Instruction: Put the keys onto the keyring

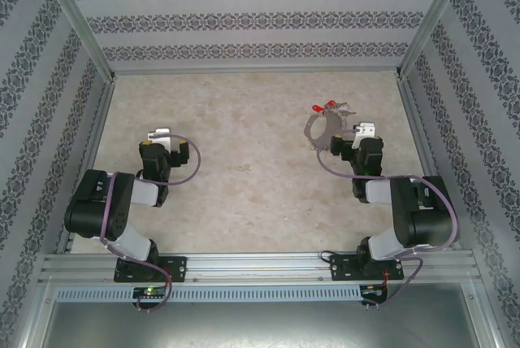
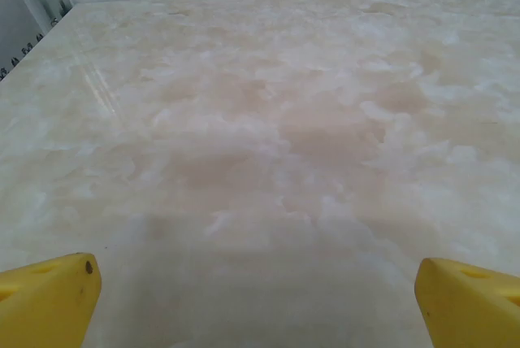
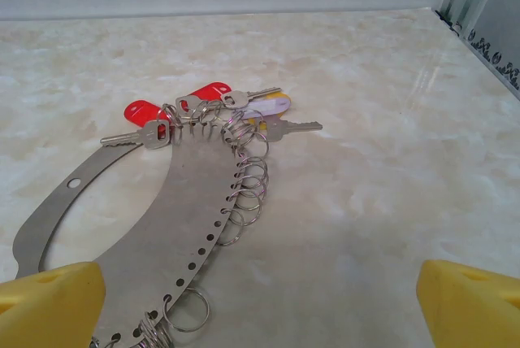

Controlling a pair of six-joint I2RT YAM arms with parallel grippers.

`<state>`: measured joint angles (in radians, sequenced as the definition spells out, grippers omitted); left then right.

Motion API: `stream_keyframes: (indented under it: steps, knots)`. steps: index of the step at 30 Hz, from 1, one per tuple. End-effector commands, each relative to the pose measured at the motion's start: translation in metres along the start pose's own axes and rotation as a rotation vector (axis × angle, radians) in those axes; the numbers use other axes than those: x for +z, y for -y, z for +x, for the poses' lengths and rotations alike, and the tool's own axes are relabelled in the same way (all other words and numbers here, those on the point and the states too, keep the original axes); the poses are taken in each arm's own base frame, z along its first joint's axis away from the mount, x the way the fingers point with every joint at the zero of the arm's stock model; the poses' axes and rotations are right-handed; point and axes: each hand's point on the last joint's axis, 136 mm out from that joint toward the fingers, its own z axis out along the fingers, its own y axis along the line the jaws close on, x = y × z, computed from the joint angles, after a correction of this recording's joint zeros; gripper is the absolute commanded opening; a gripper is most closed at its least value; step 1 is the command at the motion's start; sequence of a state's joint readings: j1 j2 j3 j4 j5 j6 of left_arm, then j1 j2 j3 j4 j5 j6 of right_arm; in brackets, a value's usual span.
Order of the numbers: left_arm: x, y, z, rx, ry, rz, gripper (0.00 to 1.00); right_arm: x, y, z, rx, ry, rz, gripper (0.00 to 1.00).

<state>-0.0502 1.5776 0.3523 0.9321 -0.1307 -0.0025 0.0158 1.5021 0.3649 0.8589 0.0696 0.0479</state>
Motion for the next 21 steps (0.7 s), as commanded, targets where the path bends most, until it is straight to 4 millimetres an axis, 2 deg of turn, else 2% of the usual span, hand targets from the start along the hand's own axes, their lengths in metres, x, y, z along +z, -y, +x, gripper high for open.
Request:
stream_keyframes:
  steps: [1, 21]
  knots:
    - [0.0029, 0.0001, -0.0152, 0.004, 0.057, 0.009, 1.00, 0.0034, -0.0015, -0.0152, -0.006, 0.047, -0.001, 0.98]
    - [0.0030, 0.0002, -0.0152, 0.003, 0.056, 0.010, 1.00, 0.0033, -0.0005, -0.0146, -0.003, 0.045, -0.002, 0.98]
